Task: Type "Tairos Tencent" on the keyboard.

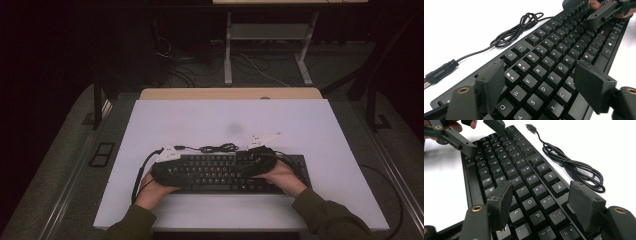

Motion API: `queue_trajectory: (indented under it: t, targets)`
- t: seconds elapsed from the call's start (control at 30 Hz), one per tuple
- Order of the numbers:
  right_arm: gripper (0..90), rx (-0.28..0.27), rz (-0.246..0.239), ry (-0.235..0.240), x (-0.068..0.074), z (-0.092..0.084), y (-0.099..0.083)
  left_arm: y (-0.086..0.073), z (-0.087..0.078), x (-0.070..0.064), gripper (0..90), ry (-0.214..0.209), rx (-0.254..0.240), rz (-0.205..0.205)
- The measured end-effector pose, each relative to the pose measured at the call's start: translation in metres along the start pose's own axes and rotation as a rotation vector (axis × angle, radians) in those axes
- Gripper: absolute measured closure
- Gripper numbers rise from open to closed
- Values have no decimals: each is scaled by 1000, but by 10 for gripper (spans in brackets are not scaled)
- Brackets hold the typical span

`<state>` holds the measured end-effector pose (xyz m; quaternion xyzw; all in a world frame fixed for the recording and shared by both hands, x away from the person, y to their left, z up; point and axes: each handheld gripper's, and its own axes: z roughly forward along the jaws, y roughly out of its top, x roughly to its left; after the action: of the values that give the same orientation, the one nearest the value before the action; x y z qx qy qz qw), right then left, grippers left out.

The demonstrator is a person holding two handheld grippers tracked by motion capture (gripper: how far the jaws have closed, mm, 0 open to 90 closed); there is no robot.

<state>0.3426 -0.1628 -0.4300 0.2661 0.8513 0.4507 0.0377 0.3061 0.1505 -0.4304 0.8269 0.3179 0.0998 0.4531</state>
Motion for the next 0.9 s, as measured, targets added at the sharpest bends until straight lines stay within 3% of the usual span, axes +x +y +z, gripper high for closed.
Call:
queue_trajectory:
  t: [0.3,0.7,0.9]
  targets:
    - [319,-6,11,-14,-1,-6,-4,4,4,2,484,10,19,9]
    - [312,-22,31,-43,-2,-15,-9,10,12,5,843,-21,43,3]
    - [311,-29,39,-61,-3,-19,-11,12,18,3,883,-34,59,8]
